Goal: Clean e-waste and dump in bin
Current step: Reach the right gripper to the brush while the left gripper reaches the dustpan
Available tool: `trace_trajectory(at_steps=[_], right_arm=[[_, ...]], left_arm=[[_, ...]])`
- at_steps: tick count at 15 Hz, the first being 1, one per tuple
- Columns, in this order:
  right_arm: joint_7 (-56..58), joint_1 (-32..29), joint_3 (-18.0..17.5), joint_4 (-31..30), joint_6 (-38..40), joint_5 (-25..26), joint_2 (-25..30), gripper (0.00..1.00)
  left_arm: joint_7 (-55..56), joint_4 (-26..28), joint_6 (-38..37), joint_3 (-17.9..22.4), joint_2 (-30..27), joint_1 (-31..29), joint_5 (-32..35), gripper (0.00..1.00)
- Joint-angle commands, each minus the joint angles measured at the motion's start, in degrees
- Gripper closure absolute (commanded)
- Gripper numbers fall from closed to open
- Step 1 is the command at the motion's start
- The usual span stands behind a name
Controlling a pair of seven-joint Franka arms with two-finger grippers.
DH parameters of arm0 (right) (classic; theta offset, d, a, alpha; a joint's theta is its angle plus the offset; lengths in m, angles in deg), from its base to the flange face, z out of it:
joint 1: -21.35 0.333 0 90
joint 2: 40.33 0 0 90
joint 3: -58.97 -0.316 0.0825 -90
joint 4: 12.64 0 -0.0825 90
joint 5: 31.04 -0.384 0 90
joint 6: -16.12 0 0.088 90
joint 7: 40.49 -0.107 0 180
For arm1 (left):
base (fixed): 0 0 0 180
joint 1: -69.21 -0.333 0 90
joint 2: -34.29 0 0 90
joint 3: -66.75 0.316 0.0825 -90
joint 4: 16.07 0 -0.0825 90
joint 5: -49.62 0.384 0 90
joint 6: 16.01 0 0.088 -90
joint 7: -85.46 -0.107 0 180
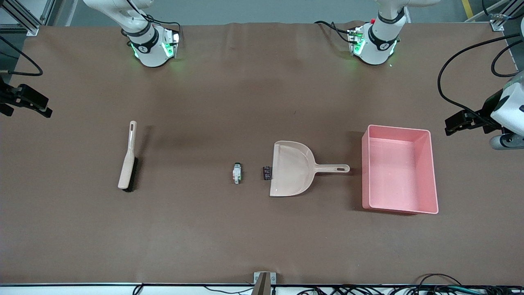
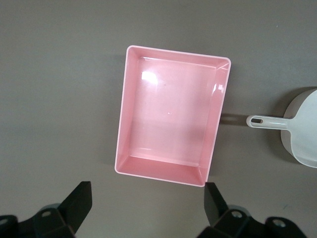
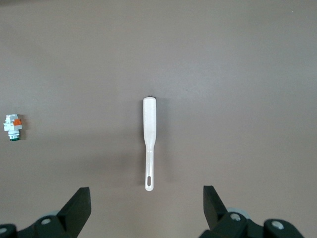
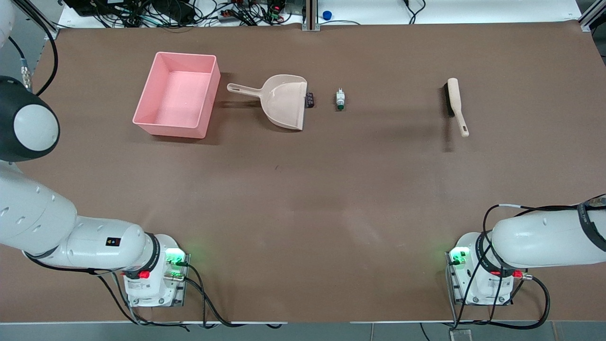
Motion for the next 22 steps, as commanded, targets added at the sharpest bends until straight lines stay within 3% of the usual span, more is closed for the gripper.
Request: trace_trajectory(at_steps=[1,13,19,22], right_arm=[[-0.6,-0.4,-0.4,0.1,0.2,0.1,0.0,0.0],[3.2,-0.2,-0.4,-0.2,0.4,0.1,-1.9,0.0],[4.9,-0.4,-0.4,-1.9,0.8,-0.1,-5.6,0.0],[4.8,-0.3,-0.4,-5.5,-0.7,-0.2,-5.7,0.0]], left_arm=[[-0.6,-1.1,0.0,0.1,0.5,-0.2,-0.1,0.0],[-3.9,-1.6,-2.4,-0.3,0.3,0.3,-2.6,0.0],[-33.5,-1.3,-2.3,-1.0,3.3,1.3,-1.4,0.0],[-50.0,-1.2,2.3,-4.2,5.9,2.0,3.2,0.0]])
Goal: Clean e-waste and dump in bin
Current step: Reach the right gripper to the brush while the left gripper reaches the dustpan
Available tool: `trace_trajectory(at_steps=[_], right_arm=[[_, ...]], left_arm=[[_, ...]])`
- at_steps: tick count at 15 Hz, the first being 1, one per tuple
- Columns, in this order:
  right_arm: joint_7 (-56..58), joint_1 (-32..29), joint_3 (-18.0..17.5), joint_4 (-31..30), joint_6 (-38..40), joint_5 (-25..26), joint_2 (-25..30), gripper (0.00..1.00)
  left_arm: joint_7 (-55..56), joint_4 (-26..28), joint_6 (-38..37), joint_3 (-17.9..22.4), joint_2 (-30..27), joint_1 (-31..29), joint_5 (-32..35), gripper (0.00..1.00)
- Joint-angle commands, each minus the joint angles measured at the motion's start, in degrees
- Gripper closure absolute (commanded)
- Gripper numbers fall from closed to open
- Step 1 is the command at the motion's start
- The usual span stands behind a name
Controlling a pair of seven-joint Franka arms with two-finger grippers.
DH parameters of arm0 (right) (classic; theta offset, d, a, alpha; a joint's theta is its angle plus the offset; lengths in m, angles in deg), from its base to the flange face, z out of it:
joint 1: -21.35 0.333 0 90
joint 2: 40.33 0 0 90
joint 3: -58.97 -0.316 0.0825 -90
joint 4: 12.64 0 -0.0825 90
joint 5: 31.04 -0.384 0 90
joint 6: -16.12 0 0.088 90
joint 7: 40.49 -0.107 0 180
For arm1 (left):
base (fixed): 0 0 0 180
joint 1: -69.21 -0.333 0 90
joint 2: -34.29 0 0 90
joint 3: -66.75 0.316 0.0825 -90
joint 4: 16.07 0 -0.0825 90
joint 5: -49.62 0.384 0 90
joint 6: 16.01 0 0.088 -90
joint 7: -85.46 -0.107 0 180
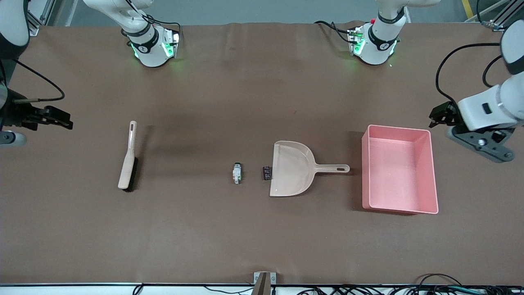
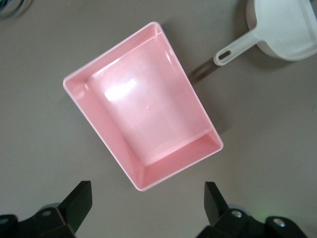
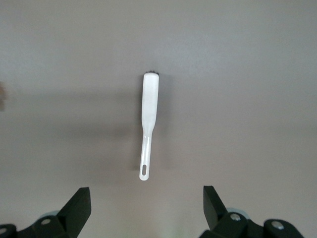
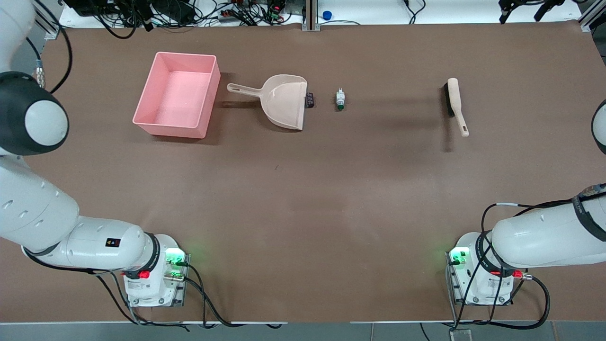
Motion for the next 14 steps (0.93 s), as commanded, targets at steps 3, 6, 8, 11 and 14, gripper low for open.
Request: trace_trajectory(at_steps=[3,6,8,11,14], right_arm=[[-0.3,-0.5,-0.3,-10.4,-8.0,-0.3,1.5,0.0],[-1.0,-0.9,-0.2,-15.9,-13.3,-1.9,1.7,0.0],[-1.6,-0.5,-0.3,-19.4,-16.3,-1.9,2.0,0.0],[-2.1,0.1,-0.3,-27.1,-24.4,-1.9,2.6,0.0],[-3.6,0.5,-0.3,-34.7,-33.6,-1.9,2.5,0.0]], left_arm=[[-22.9,-0.5,5.9,-2.7,5.7,1.3,4.9,0.0],[-28.4,0.8,8.1,-3.7,6.8,1.8,6.6,0.0],[-29.4,1.6,9.1,-6.8,8.3,2.3,10.3,0.0],[-28.7,4.3,8.7,-10.1,10.0,4.7,15.8,0.0],[-27.9,5.1,8.1,-10.1,10.3,5.4,15.6,0.0]])
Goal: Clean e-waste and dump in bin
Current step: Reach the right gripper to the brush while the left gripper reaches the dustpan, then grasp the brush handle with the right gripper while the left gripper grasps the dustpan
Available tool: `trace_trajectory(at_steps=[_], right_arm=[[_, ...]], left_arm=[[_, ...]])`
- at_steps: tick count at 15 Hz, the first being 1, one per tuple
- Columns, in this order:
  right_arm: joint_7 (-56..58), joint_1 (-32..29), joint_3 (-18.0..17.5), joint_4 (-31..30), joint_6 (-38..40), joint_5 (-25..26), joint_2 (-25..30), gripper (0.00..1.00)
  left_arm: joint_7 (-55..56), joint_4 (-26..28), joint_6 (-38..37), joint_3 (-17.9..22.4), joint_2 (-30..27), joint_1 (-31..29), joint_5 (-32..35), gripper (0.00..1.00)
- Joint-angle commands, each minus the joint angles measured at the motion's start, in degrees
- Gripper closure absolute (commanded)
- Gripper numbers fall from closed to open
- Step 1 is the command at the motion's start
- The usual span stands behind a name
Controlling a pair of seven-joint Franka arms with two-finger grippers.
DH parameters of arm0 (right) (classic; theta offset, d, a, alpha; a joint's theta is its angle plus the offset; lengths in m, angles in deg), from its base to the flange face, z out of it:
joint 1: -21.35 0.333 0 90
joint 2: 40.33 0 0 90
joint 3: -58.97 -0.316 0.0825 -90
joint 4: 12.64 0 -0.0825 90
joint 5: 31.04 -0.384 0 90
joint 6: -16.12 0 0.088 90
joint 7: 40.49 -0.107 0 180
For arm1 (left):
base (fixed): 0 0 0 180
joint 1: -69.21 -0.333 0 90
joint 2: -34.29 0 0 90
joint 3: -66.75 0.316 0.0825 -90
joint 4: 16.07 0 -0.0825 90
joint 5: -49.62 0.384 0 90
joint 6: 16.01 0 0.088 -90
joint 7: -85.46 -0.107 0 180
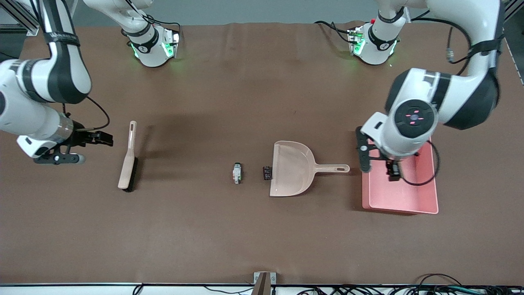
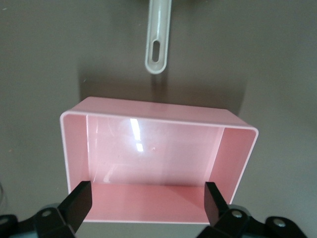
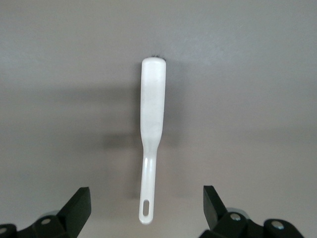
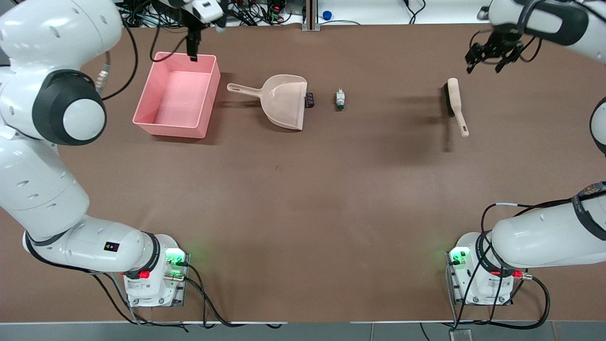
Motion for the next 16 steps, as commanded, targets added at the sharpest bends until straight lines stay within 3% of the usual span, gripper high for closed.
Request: trace_trajectory(at_steps=[1,4,10,14,16], right_arm=[[-2.0,0.7,-0.2,-9.2,-8.7,-0.9,2.7,0.0],[-2.4,0.7,-0.2,-13.0,-18.0,-0.9,0.5,0.0],[-2.7,0.7,-0.2,-14.7,-32.6,-0.9,-8.3,0.0],[-2.7,0.5,-0.2,-14.6,-37.6,-0.9,-12.1,0.0],[-2.7,0.5,-0.2,-14.6,-37.2,-0.9,-12.3,0.03]], left_arm=[[-0.3,0.9,-0.4,0.0,0.1,-0.7,0.7,0.0],[4.4,1.1,2.5,-1.0,1.6,0.5,0.6,0.0],[5.5,1.5,12.0,-2.5,6.1,2.6,1.6,0.0],[7.8,4.6,25.0,-2.4,12.1,1.9,4.2,0.0],[11.6,6.3,27.0,-2.5,13.4,2.7,7.5,0.0]])
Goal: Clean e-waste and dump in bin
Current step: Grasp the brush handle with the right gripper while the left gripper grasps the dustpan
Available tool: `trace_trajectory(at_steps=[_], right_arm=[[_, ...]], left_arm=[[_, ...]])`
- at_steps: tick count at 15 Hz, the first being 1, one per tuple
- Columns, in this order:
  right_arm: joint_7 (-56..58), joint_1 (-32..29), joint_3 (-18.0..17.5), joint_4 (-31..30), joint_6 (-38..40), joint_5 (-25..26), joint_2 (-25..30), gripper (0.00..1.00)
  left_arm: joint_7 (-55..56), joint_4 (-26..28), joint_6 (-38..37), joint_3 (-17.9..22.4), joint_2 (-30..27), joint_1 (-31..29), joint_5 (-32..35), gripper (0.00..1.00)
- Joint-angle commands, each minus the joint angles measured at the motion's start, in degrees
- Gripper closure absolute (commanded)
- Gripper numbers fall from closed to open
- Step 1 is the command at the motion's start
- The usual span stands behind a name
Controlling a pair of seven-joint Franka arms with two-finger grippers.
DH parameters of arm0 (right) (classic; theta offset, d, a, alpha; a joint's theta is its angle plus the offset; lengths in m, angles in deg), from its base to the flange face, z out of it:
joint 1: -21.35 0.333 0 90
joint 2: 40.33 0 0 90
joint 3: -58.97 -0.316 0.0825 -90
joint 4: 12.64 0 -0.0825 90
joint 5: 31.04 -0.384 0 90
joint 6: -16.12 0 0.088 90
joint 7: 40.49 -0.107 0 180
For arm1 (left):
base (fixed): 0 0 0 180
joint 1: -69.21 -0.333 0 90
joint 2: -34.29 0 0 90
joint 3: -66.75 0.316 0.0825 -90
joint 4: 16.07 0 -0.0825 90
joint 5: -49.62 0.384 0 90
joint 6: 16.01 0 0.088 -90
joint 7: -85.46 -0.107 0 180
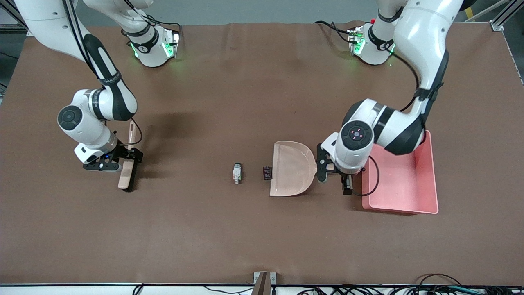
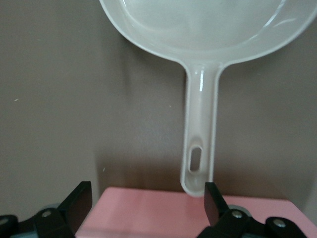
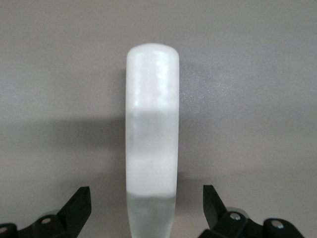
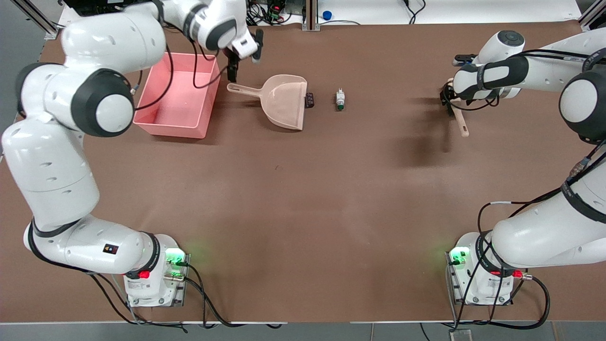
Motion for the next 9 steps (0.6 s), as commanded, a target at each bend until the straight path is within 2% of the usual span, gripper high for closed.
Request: trace_trajectory(at_steps=[1,3,7,9], right_arm=[[-0.4,0.0,0.0,-0.2,0.3,-0.8,0.5,0.07],[-0.5,0.0,0.0,-0.2,1.7,-0.8,0.6,0.15],[-0.5,0.0,0.0,0.3,3.9,-0.8,0.7,0.48],[-0.1,-0.2,0.0,0.7,4.1,-0.8,0.8,0.61]], left_arm=[[4.1,1.9,2.5,-0.3,1.5,0.6,3.8,0.0],[3.9,3.5,2.0,-0.6,0.7,0.6,3.9,0.0],[3.4,3.1,1.8,-1.8,0.5,0.1,3.9,0.0],[2.8,3.0,1.8,-1.8,0.2,0.0,3.9,0.0]])
